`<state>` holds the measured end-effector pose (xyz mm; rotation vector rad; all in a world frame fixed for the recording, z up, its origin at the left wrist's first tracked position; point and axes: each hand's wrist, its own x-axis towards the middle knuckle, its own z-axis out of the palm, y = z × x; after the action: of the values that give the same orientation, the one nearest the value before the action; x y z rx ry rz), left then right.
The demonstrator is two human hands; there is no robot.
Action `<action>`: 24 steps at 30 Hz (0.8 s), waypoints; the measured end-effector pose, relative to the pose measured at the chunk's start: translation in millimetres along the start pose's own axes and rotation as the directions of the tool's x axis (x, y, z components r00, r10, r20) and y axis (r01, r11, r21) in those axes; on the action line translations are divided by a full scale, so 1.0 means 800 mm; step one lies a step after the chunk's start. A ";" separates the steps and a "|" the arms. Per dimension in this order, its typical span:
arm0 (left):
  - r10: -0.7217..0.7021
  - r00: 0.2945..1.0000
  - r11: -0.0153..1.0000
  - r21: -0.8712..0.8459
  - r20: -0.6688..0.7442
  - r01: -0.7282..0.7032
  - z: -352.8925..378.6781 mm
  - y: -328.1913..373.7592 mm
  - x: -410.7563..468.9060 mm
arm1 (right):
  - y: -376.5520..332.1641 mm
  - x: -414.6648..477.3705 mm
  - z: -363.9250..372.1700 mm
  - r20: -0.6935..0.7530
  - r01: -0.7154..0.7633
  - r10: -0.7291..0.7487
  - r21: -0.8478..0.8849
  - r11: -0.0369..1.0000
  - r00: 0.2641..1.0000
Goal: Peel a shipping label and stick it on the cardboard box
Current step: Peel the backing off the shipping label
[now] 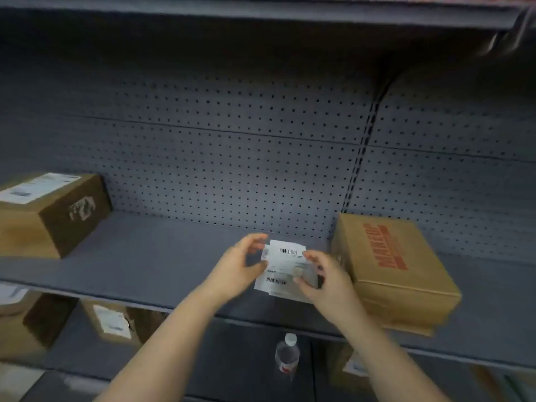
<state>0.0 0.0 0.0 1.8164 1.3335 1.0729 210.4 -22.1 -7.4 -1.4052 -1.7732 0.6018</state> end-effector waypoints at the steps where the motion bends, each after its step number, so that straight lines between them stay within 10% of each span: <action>1: -0.003 1.000 1.000 0.021 -0.001 0.003 0.004 -0.003 0.004 | 0.006 0.005 0.006 0.003 -0.008 0.008 0.006 1.000 1.000; 11: -0.041 0.985 0.925 0.379 0.166 -0.025 0.045 -0.056 0.039 | 0.052 0.047 0.046 0.102 -0.053 0.057 -0.045 0.998 0.993; 24: 0.006 0.987 0.910 0.408 0.163 -0.073 0.051 -0.090 0.047 | 0.062 0.043 0.052 0.072 -0.128 0.131 -0.048 0.991 0.989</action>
<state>10.1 55.5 -71.2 2.1910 1.5144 0.6778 203.4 28.5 -59.7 -1.5555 -1.7721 0.6962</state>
